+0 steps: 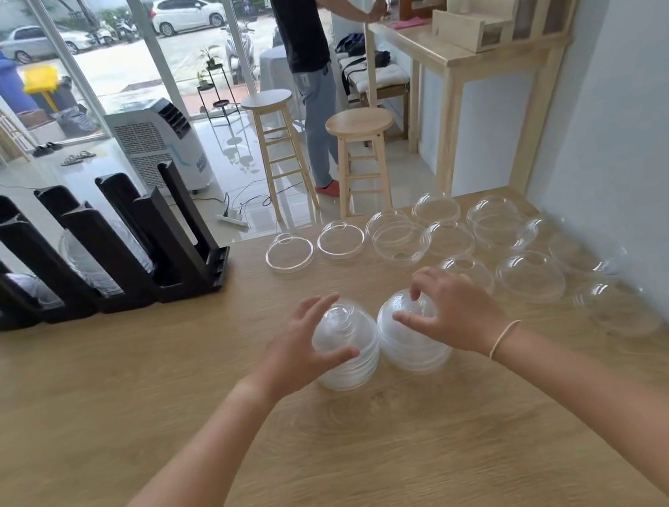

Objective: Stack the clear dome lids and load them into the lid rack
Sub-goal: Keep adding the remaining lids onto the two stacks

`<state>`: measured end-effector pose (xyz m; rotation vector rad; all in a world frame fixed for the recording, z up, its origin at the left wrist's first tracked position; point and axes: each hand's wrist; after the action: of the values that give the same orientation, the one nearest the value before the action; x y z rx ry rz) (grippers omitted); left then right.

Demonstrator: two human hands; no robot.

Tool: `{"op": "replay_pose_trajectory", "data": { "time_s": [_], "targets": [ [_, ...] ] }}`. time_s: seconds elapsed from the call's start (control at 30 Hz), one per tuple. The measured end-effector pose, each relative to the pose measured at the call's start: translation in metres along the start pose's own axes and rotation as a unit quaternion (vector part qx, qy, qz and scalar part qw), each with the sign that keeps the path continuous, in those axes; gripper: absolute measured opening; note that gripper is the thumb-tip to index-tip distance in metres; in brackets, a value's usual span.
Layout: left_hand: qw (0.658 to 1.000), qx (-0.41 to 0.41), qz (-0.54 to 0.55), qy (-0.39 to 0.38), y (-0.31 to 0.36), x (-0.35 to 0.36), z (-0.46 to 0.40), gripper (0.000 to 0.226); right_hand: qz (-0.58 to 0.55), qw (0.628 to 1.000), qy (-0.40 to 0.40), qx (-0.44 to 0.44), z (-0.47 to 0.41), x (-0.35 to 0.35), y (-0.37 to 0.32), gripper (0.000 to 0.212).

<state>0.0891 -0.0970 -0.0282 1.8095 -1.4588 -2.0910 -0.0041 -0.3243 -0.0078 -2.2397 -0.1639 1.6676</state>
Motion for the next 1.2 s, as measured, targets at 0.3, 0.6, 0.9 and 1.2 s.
{"op": "replay_pose_trajectory", "data": {
  "time_s": [0.3, 0.6, 0.9, 1.2],
  "targets": [
    [0.999, 0.036, 0.029, 0.019, -0.013, 0.005, 0.005, 0.08, -0.051, 0.998, 0.028, 0.007, -0.027, -0.003, -0.008, 0.034],
    [0.996, 0.011, 0.075, 0.053, -0.016, -0.012, -0.015, 0.083, -0.088, 0.996, 0.017, -0.004, -0.066, 0.006, -0.018, 0.034],
    [0.991, -0.054, 0.053, 0.106, -0.045, -0.04, -0.089, 0.07, -0.043, 0.998, -0.049, -0.02, -0.134, 0.031, -0.021, 0.043],
    [0.986, -0.119, -0.098, 0.062, -0.086, -0.033, -0.157, 0.067, 0.066, 0.993, -0.095, -0.026, -0.195, 0.072, -0.014, 0.06]
  ]
}}
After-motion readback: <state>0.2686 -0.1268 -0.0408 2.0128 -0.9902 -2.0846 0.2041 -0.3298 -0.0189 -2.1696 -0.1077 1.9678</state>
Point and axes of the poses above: each hand's wrist, its own z-axis away from the middle knuckle, its own x-axis out of the palm, y = z × x, and after that the axes turned 7 degrees about y, right-handed
